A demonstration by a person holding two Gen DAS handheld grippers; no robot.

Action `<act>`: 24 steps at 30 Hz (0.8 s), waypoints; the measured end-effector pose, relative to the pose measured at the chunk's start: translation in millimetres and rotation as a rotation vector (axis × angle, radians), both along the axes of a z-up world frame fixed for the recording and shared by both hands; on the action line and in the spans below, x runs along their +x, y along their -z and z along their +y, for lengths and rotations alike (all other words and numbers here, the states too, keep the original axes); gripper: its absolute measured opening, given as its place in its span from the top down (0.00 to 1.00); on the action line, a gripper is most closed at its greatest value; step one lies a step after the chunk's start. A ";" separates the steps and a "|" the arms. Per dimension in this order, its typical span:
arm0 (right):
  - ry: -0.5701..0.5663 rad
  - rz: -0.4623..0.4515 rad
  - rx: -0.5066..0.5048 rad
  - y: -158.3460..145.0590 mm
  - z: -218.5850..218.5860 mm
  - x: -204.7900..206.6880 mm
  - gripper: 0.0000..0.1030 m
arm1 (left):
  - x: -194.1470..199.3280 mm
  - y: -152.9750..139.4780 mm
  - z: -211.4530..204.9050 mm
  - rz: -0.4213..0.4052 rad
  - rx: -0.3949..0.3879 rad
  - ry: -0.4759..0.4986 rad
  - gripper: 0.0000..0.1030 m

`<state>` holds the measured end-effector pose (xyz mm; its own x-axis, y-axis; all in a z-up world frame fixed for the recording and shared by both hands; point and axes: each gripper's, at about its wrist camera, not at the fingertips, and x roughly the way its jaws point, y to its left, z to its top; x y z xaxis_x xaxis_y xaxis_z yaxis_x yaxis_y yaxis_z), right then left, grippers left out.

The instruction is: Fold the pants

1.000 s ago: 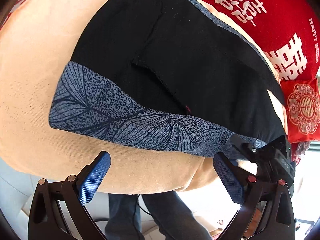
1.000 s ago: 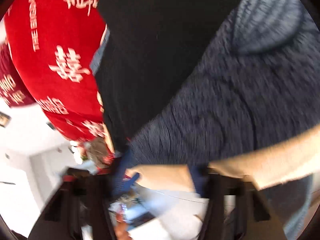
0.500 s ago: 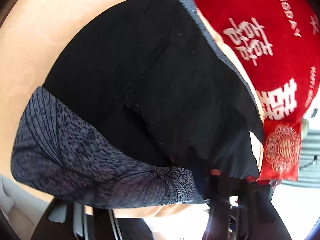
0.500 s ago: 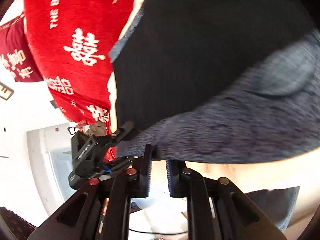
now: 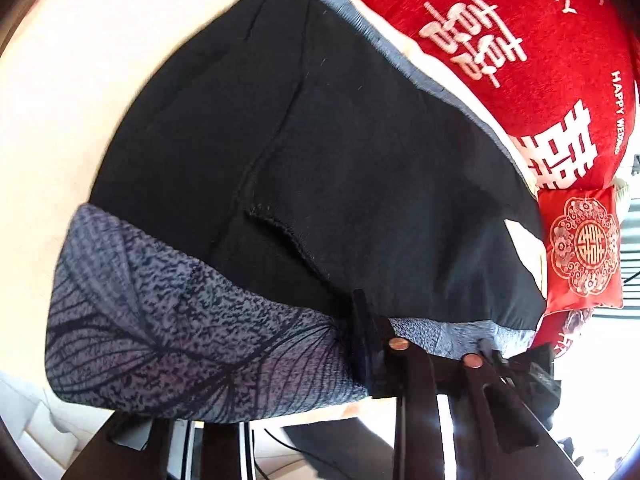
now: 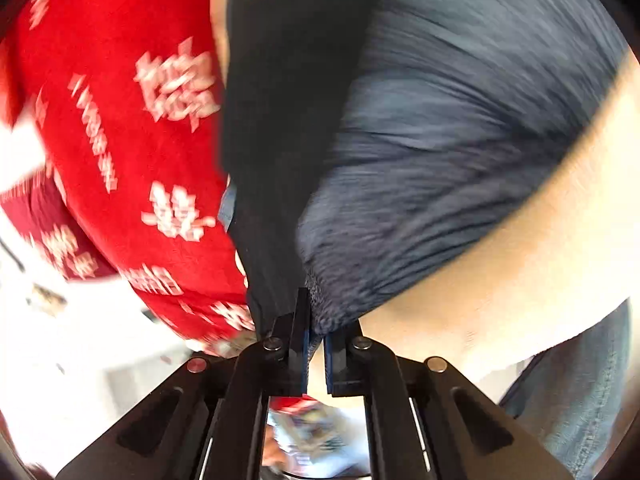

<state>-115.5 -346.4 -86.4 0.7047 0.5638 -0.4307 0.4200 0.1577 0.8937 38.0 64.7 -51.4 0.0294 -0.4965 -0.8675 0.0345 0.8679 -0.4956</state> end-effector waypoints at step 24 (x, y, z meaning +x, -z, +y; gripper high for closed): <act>-0.476 0.086 -0.250 -8.7 -109.8 356.4 0.90 | 250.3 9.7 -107.9 -0.211 0.337 -0.142 0.38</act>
<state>240.8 -456.2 -77.7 0.3528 0.6852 -0.6372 0.3198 0.5516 0.7703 288.3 -43.1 -61.2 0.2716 -0.1645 -0.9483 -0.0267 0.9836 -0.1783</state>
